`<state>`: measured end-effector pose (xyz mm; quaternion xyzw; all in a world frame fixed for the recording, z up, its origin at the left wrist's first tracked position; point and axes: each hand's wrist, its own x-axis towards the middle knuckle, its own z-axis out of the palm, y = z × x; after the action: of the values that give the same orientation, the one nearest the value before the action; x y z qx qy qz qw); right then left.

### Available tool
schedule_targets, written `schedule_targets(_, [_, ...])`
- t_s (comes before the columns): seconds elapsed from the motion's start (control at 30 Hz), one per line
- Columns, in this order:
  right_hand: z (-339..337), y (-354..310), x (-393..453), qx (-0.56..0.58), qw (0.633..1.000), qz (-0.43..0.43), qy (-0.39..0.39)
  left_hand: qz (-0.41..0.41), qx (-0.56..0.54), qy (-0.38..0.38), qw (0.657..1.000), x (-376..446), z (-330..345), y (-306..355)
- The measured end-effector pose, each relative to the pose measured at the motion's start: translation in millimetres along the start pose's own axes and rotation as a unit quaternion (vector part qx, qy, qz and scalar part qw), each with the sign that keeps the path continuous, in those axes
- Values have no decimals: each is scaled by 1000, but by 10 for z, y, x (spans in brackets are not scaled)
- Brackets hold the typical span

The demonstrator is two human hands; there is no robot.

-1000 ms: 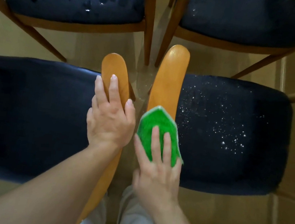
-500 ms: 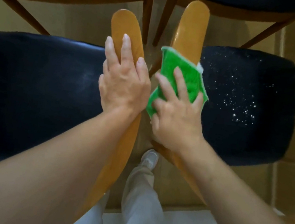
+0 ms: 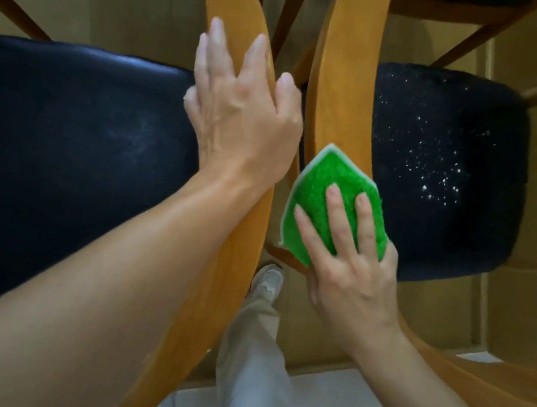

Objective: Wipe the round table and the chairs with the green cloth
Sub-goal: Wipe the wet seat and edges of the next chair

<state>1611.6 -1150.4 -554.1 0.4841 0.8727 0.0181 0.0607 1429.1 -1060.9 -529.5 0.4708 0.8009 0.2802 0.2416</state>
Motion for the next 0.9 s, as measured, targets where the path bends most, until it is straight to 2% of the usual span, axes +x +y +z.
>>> schedule_targets(0.1, [-41, -177, 402, 26, 995, 98, -16, 83, -7, -21, 996, 19, 28, 185])
schedule_targets(0.23, [-46, -294, 502, 86, 979, 184, 23, 132, -28, -80, 988, 21, 168, 476])
schedule_targets(0.37, [8, -299, -196, 91, 973, 212, -16, 147, 12, -127, 981, -53, 342, 652])
schedule_targets(0.5, [5, 46, -994, 108, 956, 268, -41, 157, 52, -161, 973, -173, 546, 687])
schedule_targets(0.6, [-38, 208, -1041, 138, 941, 308, -34, 175, 101, -135, 970, -223, 697, 624])
schedule_targets(0.73, [-161, 113, -492, 194, 892, 404, -52, 178, 105, -83, 975, -203, 781, 578])
schedule_targets(0.8, [-157, 66, -203, 253, 878, 404, -40, 184, 105, -68, 975, -215, 797, 576])
schedule_targets(0.9, [-150, 38, 127, 319, 876, 363, -9, 192, 95, -57, 975, -220, 801, 561])
